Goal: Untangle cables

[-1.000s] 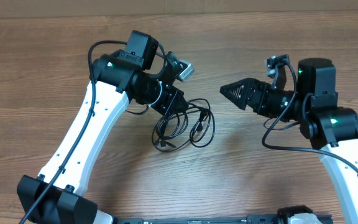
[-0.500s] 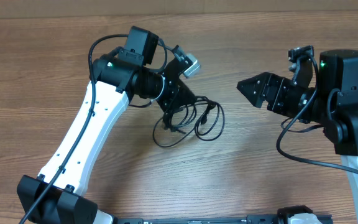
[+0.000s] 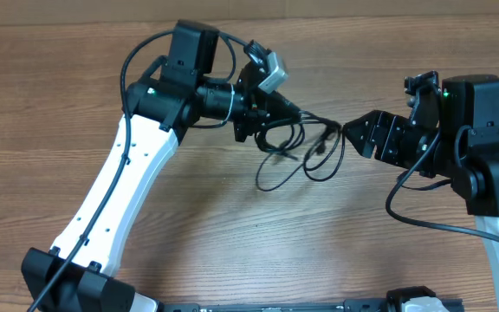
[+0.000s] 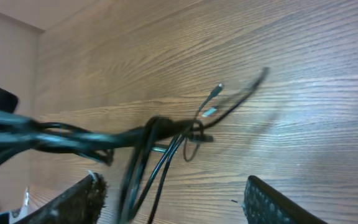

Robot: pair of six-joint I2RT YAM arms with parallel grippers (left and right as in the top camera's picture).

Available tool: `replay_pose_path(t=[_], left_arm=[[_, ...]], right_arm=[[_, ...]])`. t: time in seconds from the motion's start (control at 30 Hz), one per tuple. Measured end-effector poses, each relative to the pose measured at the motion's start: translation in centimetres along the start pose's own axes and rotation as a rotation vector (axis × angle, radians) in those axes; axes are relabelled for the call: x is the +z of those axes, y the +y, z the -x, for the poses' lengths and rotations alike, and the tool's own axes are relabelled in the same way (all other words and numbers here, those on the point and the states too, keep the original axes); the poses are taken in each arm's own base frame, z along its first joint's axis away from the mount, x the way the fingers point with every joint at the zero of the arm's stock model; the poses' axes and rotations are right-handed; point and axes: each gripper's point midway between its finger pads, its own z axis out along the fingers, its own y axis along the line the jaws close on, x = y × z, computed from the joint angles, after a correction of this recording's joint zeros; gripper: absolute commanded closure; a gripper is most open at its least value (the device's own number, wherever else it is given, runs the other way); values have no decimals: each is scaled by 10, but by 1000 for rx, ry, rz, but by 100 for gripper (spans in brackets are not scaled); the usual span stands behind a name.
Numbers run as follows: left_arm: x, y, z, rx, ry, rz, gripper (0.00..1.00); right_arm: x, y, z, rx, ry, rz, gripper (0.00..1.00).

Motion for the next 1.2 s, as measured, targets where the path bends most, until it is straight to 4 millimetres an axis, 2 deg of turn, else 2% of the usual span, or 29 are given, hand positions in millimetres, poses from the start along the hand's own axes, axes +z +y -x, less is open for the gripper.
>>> replay_pose_path(t=[0.17,0.4,0.57,0.7,0.97,1.07,1.2], left_arm=[[-1,-10,10,35,-43,-64,96],[-1,-16,14,47,-64,-99,96],[-3,-21,25,101,-103,-136,96],[-4,-24,32,123,-127,-158,96],[-9,-28,36,91,-143,-187,96],[-19,-25,37,83,-161,-196,96],[-41,-21,39,72,-200,-210,96]], right_arm=[[10,-5,-1,8,35,-16,44],[23,-12,-4,15,91,-38,58],[24,-14,-4,7,92,-45,75],[25,-19,-4,11,96,-71,96],[24,-52,-6,44,94,-253,96],[19,-69,-6,87,75,-358,96],[15,-81,-3,117,42,-427,96]])
